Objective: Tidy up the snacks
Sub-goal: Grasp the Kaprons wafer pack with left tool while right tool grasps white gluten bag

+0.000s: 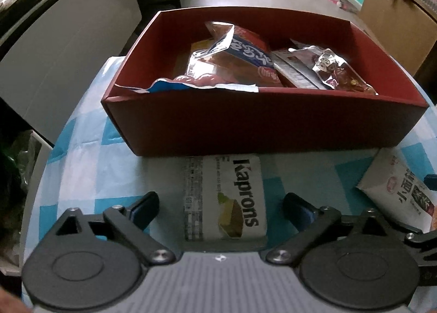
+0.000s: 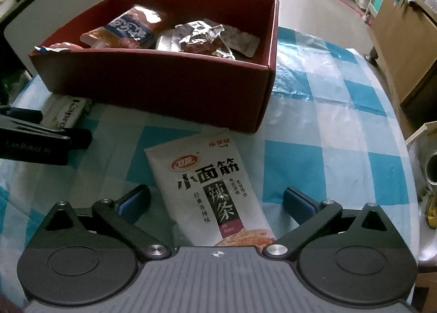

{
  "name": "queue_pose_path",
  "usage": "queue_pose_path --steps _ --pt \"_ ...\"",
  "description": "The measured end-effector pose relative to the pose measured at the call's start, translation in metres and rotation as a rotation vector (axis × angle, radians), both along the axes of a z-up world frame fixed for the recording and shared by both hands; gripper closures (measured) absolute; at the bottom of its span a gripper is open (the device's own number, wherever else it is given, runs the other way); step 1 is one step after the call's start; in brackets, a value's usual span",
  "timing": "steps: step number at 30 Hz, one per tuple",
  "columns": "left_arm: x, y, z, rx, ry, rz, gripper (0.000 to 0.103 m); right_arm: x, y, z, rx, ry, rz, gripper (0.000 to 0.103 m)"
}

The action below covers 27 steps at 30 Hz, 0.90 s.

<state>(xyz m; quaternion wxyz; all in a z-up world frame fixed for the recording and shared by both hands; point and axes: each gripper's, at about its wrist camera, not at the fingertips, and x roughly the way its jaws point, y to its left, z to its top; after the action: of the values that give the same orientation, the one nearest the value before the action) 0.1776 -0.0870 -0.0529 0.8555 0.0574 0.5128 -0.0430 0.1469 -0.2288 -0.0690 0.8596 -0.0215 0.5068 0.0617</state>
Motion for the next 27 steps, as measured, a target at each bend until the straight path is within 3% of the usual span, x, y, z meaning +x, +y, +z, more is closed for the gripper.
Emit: queue_pose_path --steps 4,13,16,18,20,27 --pt "-0.001 -0.001 -0.001 0.018 -0.012 -0.001 0.003 -0.002 0.000 0.000 0.001 -0.012 0.004 0.000" --pt "0.002 0.004 -0.001 -0.018 0.003 -0.001 0.006 0.002 0.002 0.003 -0.007 0.010 -0.017 0.002" --pt "0.001 0.003 0.003 -0.021 -0.003 -0.032 0.016 -0.001 0.007 0.007 -0.002 0.004 -0.003 0.015" --pt "-0.003 0.001 0.007 -0.040 -0.002 -0.063 0.037 -0.004 0.011 0.010 0.001 0.006 0.000 0.029" --pt "-0.006 -0.002 0.011 -0.043 0.003 -0.091 0.050 -0.007 0.014 0.014 0.012 0.009 -0.002 0.036" --pt "-0.033 0.015 0.017 -0.068 0.037 -0.121 0.051 -0.031 0.034 0.018 0.051 0.038 0.037 0.039"
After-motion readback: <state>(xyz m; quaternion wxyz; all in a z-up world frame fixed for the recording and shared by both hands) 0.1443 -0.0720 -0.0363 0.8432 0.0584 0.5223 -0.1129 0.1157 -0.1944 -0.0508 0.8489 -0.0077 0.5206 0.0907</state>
